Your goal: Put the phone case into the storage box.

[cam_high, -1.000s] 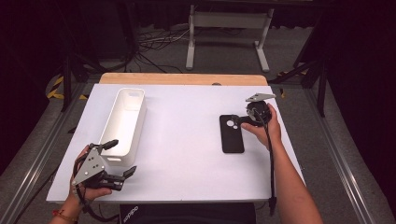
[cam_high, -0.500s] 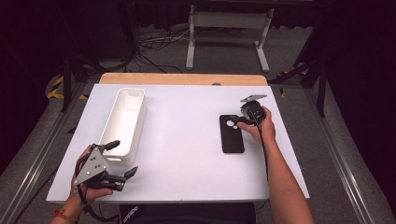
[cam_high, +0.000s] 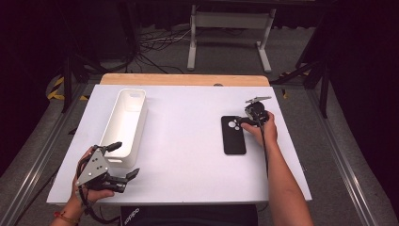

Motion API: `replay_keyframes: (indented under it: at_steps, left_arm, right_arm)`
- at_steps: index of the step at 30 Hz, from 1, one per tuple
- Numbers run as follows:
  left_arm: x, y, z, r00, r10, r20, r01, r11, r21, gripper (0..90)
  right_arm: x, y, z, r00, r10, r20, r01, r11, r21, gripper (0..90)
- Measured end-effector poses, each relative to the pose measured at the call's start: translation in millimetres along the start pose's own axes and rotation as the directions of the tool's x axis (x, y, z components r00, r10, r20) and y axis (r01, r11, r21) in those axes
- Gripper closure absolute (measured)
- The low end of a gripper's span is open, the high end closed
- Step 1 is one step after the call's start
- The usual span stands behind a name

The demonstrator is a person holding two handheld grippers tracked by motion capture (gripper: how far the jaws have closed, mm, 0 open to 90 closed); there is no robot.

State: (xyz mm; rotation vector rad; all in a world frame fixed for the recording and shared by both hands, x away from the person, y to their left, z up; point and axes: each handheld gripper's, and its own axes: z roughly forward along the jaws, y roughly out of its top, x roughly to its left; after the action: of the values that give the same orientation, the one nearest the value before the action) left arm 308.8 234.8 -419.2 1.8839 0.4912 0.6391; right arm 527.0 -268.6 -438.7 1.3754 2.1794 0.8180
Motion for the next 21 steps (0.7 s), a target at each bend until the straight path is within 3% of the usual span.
replay_keyframes:
  at_steps: [8, 21]
  left_arm:
    - [1.4, 0.4, -0.9, 0.9999, -0.011, 0.013, 0.011, 0.9999, -0.001, 3.1]
    - [2.8, 0.2, -1.2, 0.9997, -0.019, 0.015, 0.019, 0.9998, 0.007, 3.4]
  right_arm:
    - [-0.3, -1.5, 4.8, 0.9997, 0.015, 0.020, -0.015, 1.000, 0.005, 47.0]
    - [6.9, -1.2, 6.1, 0.9996, 0.026, -0.014, -0.026, 1.000, 0.015, 72.4]
